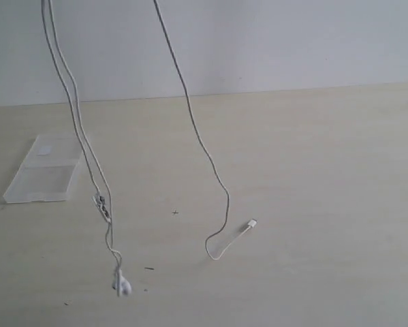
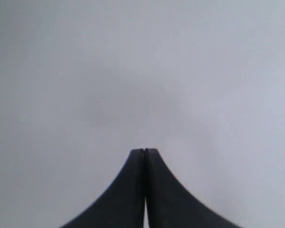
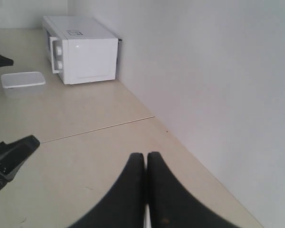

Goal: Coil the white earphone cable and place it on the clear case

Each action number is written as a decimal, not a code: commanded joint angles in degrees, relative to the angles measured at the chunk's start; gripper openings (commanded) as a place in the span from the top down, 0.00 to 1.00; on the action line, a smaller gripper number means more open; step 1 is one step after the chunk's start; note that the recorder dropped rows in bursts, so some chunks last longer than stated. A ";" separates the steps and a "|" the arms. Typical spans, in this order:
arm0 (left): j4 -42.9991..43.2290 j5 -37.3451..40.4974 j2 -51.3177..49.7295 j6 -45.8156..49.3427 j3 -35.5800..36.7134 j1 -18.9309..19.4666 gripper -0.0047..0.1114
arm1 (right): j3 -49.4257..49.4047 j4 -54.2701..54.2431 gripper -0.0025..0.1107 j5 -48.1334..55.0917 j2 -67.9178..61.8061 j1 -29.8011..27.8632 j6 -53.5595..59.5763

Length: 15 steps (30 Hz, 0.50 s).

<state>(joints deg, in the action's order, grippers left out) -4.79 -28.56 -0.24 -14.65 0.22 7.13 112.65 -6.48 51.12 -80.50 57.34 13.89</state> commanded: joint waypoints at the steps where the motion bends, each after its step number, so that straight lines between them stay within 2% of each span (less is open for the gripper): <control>1: -0.51 -19.00 0.24 -17.61 -0.22 -0.34 0.96 | 0.37 -5.73 0.98 -2.09 -0.26 -0.06 2.95; 3: -0.17 -23.87 0.24 -23.78 -0.22 -0.34 0.96 | 0.37 -6.01 0.98 -3.09 -0.13 -0.06 3.01; 6: -0.17 -27.79 0.24 -25.62 -0.22 -0.34 0.96 | 0.37 -6.01 0.98 -4.55 -0.13 -0.06 3.01; 10: -0.17 -27.74 0.24 -28.94 -0.22 -0.34 0.96 | 0.37 -5.61 0.98 -8.80 0.48 -0.06 2.57; 12: 0.45 -25.48 0.24 -38.24 -0.22 -0.34 0.96 | 0.37 -5.33 0.98 -9.05 0.61 -0.06 2.46; 13: 4.79 -21.56 0.24 -45.19 -0.22 -0.34 0.96 | 0.37 -5.09 0.98 -9.05 0.61 -0.06 2.46; 14: 7.92 -19.70 0.24 -47.56 -0.22 -0.34 0.96 | 0.37 -5.09 0.98 -9.05 0.61 -0.06 2.46; 15: 16.25 -17.28 0.24 -53.32 -0.22 -0.34 0.96 | 0.37 -4.98 0.98 -9.05 0.73 -0.06 1.50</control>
<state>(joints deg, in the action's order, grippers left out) 2.50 -49.81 -0.20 -60.07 0.22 7.13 112.65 -12.14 43.05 -80.28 57.34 16.21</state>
